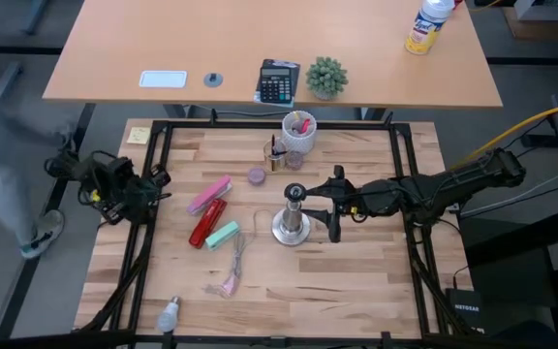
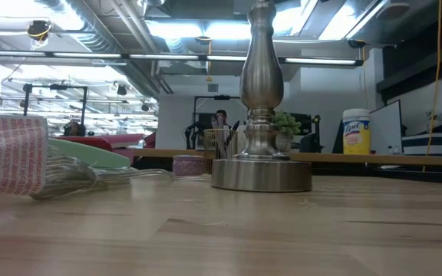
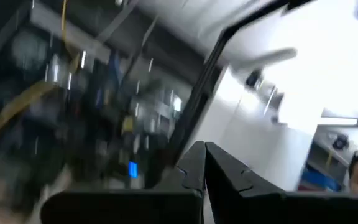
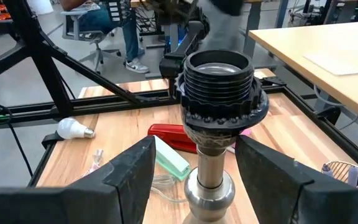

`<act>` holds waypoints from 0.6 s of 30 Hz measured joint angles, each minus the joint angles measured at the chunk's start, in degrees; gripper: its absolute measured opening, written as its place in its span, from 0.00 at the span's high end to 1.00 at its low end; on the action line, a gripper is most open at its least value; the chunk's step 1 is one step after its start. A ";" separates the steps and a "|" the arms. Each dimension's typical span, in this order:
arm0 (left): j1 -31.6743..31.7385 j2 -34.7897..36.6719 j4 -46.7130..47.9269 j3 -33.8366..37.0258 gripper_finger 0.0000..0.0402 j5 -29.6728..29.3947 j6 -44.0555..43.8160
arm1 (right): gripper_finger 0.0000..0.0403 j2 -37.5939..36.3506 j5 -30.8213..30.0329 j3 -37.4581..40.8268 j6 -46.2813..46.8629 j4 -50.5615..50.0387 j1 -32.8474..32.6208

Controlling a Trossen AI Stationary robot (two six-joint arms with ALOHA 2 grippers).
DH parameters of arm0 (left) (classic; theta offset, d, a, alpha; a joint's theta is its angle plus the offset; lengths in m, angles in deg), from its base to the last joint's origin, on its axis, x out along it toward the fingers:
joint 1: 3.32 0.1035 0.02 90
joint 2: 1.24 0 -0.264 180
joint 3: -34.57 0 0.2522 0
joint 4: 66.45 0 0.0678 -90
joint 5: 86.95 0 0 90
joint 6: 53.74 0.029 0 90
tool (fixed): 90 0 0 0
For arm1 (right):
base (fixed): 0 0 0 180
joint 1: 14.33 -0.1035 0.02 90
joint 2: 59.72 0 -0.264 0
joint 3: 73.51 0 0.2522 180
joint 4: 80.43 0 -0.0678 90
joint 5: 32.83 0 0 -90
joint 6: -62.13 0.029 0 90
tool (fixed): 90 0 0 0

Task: Screw lightbulb
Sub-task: Insert the lightbulb to the lamp

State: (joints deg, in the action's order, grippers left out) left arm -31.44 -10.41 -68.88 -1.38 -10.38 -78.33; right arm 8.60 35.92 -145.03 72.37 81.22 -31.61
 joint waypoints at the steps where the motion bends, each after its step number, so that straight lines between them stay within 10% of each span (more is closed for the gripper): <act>1: 0.02 -0.20 6.00 -2.18 1.00 -0.01 -3.59 | 0.44 0.00 0.00 0.00 0.00 0.04 0.00; 8: 0.00 -6.22 39.08 -14.52 1.00 6.61 -34.11 | 0.44 0.00 -0.02 0.00 0.00 0.06 0.02; 18: -0.95 -25.91 42.15 -15.59 1.00 45.19 -73.94 | 0.44 0.01 -0.04 0.00 -0.02 0.01 0.02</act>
State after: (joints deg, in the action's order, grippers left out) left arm -32.38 -36.32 -26.74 -16.97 34.81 -152.27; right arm 8.61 35.87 -145.03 72.35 81.23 -31.59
